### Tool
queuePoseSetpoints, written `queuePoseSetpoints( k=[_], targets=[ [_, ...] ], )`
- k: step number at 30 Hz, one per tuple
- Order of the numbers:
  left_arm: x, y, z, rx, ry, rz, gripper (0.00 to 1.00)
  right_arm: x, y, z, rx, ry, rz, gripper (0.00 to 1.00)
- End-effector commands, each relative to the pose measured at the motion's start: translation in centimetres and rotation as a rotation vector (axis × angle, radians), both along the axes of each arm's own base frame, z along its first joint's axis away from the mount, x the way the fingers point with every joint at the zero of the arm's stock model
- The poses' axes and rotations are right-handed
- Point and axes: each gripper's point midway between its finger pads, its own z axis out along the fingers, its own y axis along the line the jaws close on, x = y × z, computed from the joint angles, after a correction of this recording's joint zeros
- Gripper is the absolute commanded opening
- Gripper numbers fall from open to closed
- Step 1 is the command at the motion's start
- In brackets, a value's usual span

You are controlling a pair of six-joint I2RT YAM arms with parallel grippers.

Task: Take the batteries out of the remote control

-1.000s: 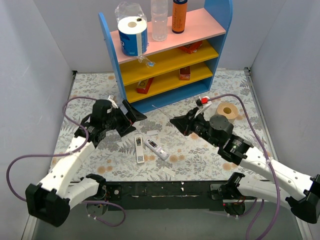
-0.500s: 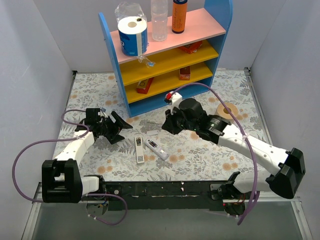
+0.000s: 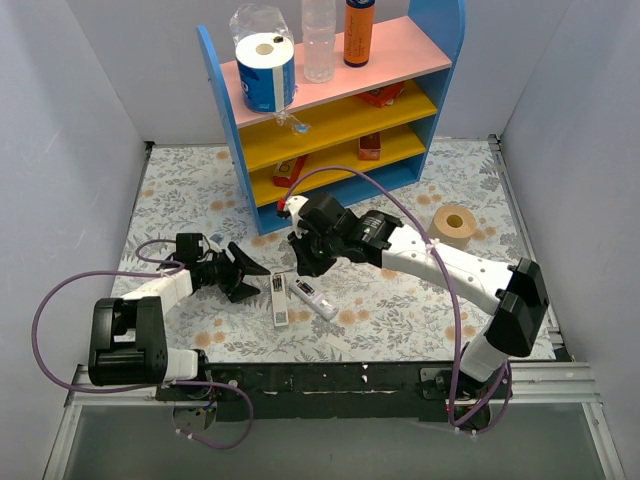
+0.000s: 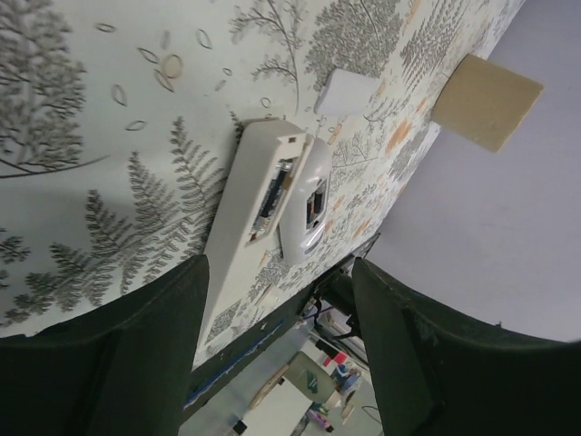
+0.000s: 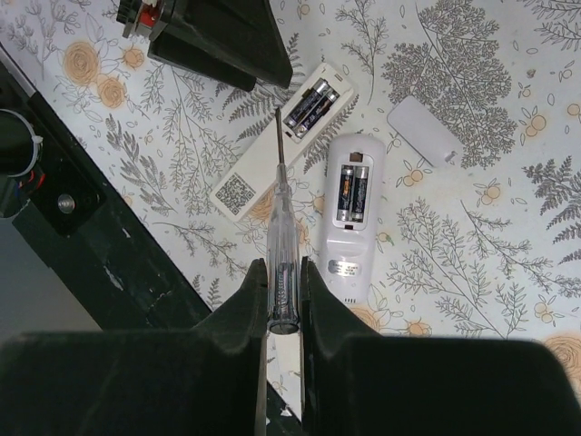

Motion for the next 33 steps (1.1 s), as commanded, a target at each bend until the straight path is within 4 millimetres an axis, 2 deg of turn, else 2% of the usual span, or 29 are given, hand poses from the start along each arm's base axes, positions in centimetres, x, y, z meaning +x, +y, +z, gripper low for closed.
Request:
queuePoseSetpoints(
  k=[1, 3, 9, 20, 23, 24, 26, 27, 28, 31, 33],
  targets=[
    [0.4, 0.4, 0.6, -0.085, -0.024, 0.016, 0.62, -0.2, 0.6, 1.6, -0.014, 0.006, -0.019, 0.01],
    [0.6, 0.7, 0.7, -0.091, -0.021, 0.025, 0.61, 0.3, 0.4, 0.8, -0.065, 0.013, -0.052, 0.01],
    [1.0, 1.2, 0.7, -0.079, -0.031, 0.049, 0.61, 0.5, 0.7, 0.7, -0.103, 0.062, -0.133, 0.01],
    [0.7, 1.0, -0.2, -0.107, -0.006, 0.038, 0.60, 1.0, 2.4, 0.8, -0.153, -0.015, 0.048, 0.01],
    [0.5, 0.7, -0.5, -0.130, 0.017, 0.029, 0.54, 1.0, 3.1, -0.4, -0.183, 0.003, 0.082, 0.01],
    [0.3, 0.7, -0.8, -0.136, 0.031, 0.029, 0.47, 1.0, 3.2, -0.6, -0.190, 0.003, 0.089, 0.01],
    [0.3, 0.7, -0.9, -0.142, 0.031, 0.027, 0.40, 1.0, 3.4, -1.0, -0.204, -0.003, 0.110, 0.01],
    [0.4, 0.6, -1.0, -0.141, 0.033, 0.024, 0.37, 1.1, 3.4, -1.2, -0.210, -0.006, 0.114, 0.01],
    [0.4, 0.6, -1.1, -0.140, 0.036, 0.025, 0.30, 1.2, 3.4, -1.3, -0.220, -0.014, 0.112, 0.01],
    [0.3, 0.8, -1.8, -0.122, 0.060, 0.034, 0.18, 1.8, 3.0, -1.6, -0.258, -0.028, 0.083, 0.01],
    [0.3, 0.9, -2.2, -0.114, 0.068, 0.038, 0.14, 1.7, 2.8, -1.8, -0.274, -0.023, 0.084, 0.01]
  ],
)
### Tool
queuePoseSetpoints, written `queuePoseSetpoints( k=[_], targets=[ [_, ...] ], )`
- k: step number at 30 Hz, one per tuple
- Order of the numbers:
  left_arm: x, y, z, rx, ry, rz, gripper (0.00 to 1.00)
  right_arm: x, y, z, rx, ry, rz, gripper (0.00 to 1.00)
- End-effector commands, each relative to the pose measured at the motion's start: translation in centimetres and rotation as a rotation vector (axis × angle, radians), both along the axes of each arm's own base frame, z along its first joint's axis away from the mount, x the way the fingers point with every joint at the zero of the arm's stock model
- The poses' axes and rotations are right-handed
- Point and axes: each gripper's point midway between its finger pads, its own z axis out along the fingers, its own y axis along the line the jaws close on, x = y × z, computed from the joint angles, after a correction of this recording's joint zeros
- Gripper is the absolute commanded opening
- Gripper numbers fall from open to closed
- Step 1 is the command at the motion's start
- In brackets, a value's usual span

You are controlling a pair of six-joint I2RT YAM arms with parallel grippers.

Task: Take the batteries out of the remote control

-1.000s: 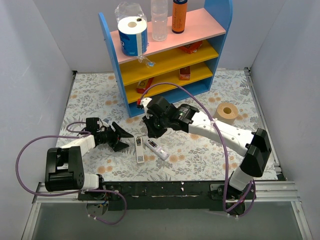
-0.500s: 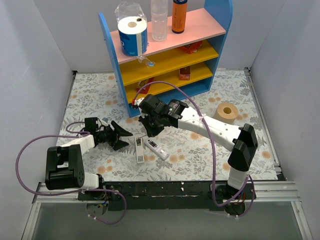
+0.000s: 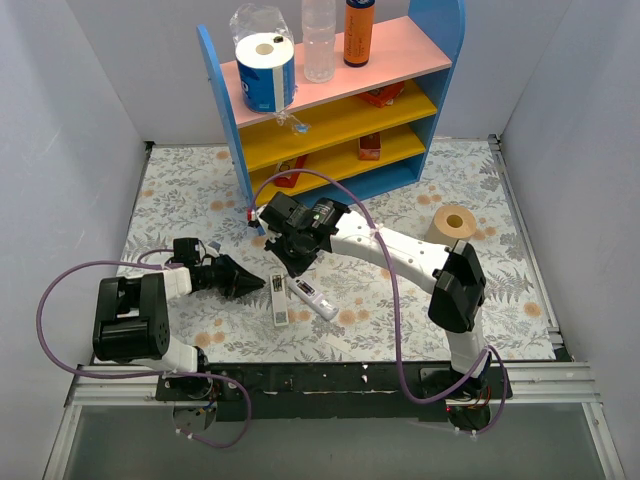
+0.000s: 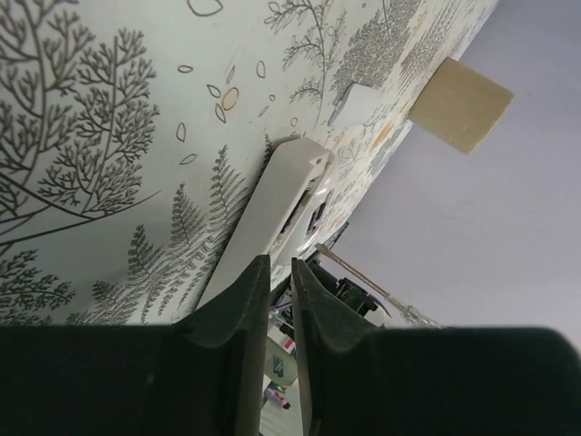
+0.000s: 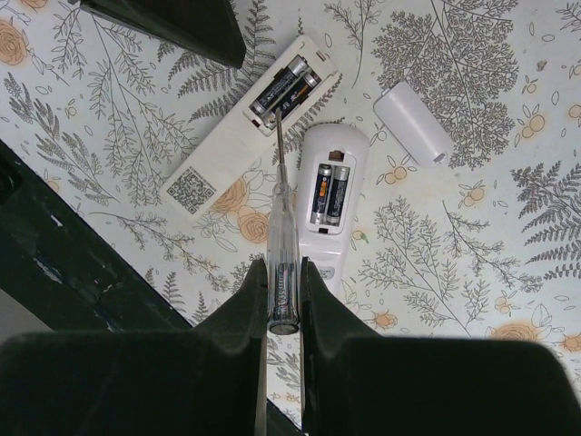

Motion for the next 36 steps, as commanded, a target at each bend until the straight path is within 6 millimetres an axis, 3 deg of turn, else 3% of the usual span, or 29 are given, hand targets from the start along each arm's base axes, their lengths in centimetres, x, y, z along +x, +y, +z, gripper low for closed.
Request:
queuePoseSetpoints(
  k=[1, 15, 36],
  targets=[
    [0.0, 0.2, -0.7, 0.011, 0.003, -0.001, 0.13, 0.5, 0.0, 1.7, -0.001, -0.043, 0.015, 0.01],
    [0.2, 0.3, -2.0, 0.028, 0.035, 0.020, 0.25, 0.6, 0.9, 0.7, -0.012, -0.026, 0.034, 0.01],
    [0.0, -1.4, -2.7, -0.050, 0.093, -0.041, 0.30, 0.3, 1.3, -1.8, -0.119, -0.025, 0.088, 0.01]
  ],
)
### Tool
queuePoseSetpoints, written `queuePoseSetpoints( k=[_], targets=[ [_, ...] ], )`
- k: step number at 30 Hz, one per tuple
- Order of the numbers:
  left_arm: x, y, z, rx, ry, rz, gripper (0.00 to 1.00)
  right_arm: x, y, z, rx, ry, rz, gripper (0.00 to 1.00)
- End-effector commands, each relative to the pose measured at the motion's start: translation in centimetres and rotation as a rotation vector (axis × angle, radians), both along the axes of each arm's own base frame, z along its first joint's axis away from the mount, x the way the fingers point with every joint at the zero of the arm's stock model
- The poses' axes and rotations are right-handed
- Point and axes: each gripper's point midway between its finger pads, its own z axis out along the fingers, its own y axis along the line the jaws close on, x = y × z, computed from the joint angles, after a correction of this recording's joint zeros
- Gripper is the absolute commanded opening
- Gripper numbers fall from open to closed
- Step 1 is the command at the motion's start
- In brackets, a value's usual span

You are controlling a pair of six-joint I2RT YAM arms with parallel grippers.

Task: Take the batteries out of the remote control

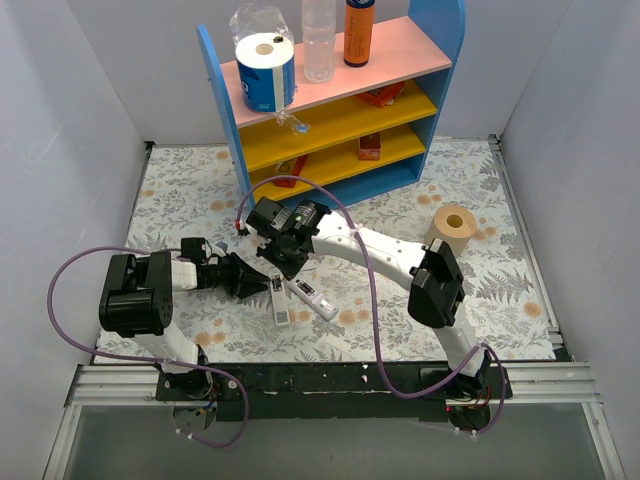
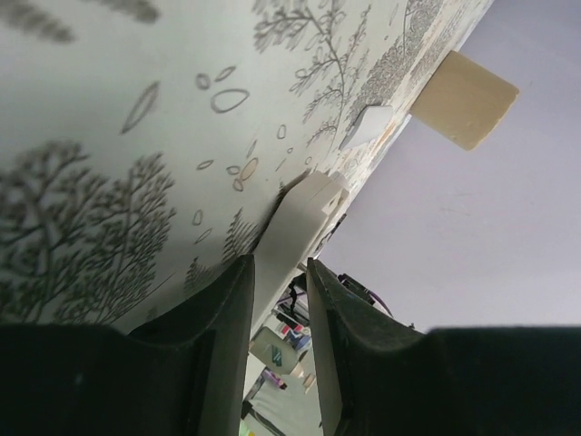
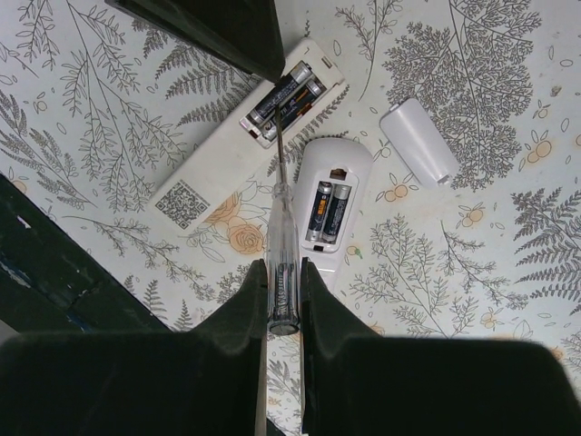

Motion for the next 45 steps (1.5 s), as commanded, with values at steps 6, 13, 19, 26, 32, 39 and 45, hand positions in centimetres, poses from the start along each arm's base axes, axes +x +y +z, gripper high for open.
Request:
queuePoseSetpoints(
  k=[6, 13, 19, 26, 32, 39, 45],
  targets=[
    [-0.9, -0.7, -1.1, -0.007, 0.085, -0.015, 0.26, -0.1, 0.9, -0.4, -0.047, -0.038, 0.047, 0.01],
    [-0.9, -0.8, -1.2, -0.002, 0.086, -0.021, 0.14, -1.2, 0.4, -2.0, -0.035, -0.009, 0.116, 0.01],
    [-1.0, -0.9, -1.2, 0.001, 0.080, -0.028, 0.00, -2.1, -0.7, -3.4, 0.068, 0.062, 0.112, 0.01],
    [-0.7, -0.6, -1.2, 0.028, 0.060, -0.031, 0.00, -2.2, -2.5, -4.1, 0.100, 0.038, 0.034, 0.01],
    [-0.5, -0.3, -1.1, 0.066, 0.052, -0.037, 0.00, 0.0, -2.0, -2.0, 0.153, -0.068, -0.031, 0.01],
    [-0.7, -0.2, -1.4, 0.086, 0.051, -0.043, 0.01, 1.6, -1.5, -1.3, 0.203, -0.136, -0.094, 0.01],
    [-0.8, -0.3, -1.5, 0.090, 0.051, -0.050, 0.01, 2.2, -2.5, -0.8, 0.224, -0.188, -0.154, 0.01]
  ],
)
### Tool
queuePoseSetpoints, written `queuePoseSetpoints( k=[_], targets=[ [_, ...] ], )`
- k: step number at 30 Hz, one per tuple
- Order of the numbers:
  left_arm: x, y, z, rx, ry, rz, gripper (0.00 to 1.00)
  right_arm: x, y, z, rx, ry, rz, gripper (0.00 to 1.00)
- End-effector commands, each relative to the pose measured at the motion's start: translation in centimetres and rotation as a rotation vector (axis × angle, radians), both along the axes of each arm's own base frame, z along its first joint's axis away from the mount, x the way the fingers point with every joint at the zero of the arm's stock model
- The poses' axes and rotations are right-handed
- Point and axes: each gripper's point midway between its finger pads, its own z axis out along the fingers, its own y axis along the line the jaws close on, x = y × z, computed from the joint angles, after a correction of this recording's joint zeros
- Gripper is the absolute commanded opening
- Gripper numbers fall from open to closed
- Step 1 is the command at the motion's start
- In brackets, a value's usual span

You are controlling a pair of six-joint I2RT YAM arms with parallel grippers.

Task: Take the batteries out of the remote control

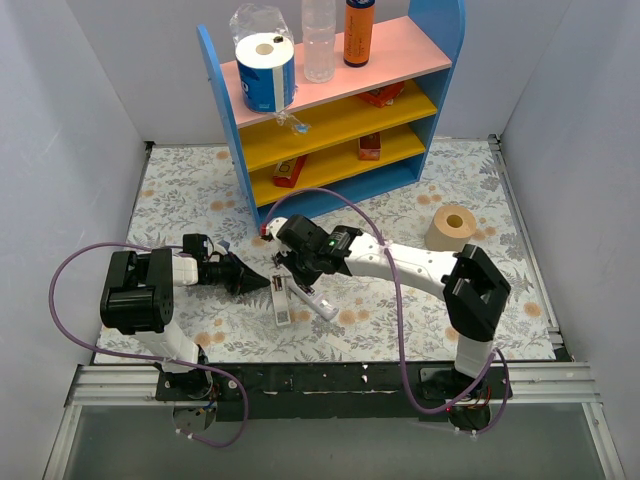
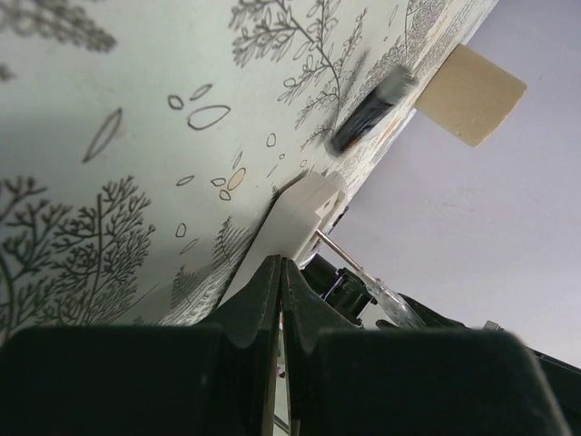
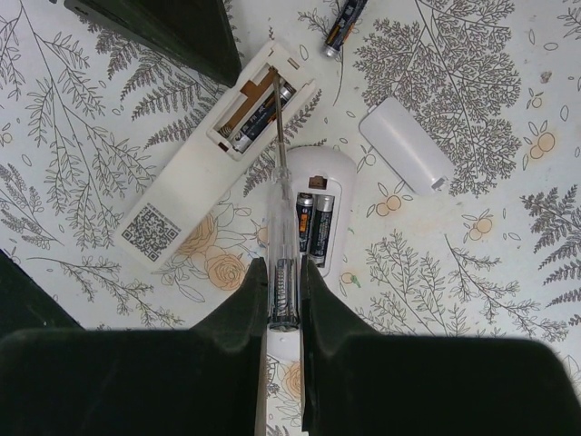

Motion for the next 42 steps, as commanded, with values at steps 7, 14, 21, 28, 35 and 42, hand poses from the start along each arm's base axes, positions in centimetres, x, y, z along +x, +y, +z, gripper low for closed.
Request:
queuePoseSetpoints(
  k=[7, 14, 21, 28, 35, 42],
  targets=[
    [-0.8, 0.0, -0.7, 0.073, 0.004, -0.018, 0.06, 0.5, -0.4, 2.7, 0.072, -0.040, -0.057, 0.01],
    [-0.6, 0.1, -0.1, 0.089, -0.014, -0.009, 0.19, 0.3, -0.7, 3.7, 0.058, -0.026, -0.064, 0.01],
    [-0.3, 0.4, 1.2, 0.109, -0.054, 0.004, 0.37, 0.1, -1.3, 5.6, 0.022, -0.022, -0.064, 0.01],
    [-0.1, 0.3, 0.8, 0.107, -0.046, -0.005, 0.37, -0.6, -1.1, 6.1, -0.057, -0.020, -0.021, 0.01],
    [0.1, 0.3, 0.3, 0.106, -0.037, -0.014, 0.36, -1.4, 0.0, 5.4, -0.122, 0.001, 0.017, 0.01],
    [-0.2, 0.0, 0.4, 0.076, -0.036, -0.025, 0.36, -1.4, 0.1, 4.6, -0.182, 0.008, 0.006, 0.01]
  ],
)
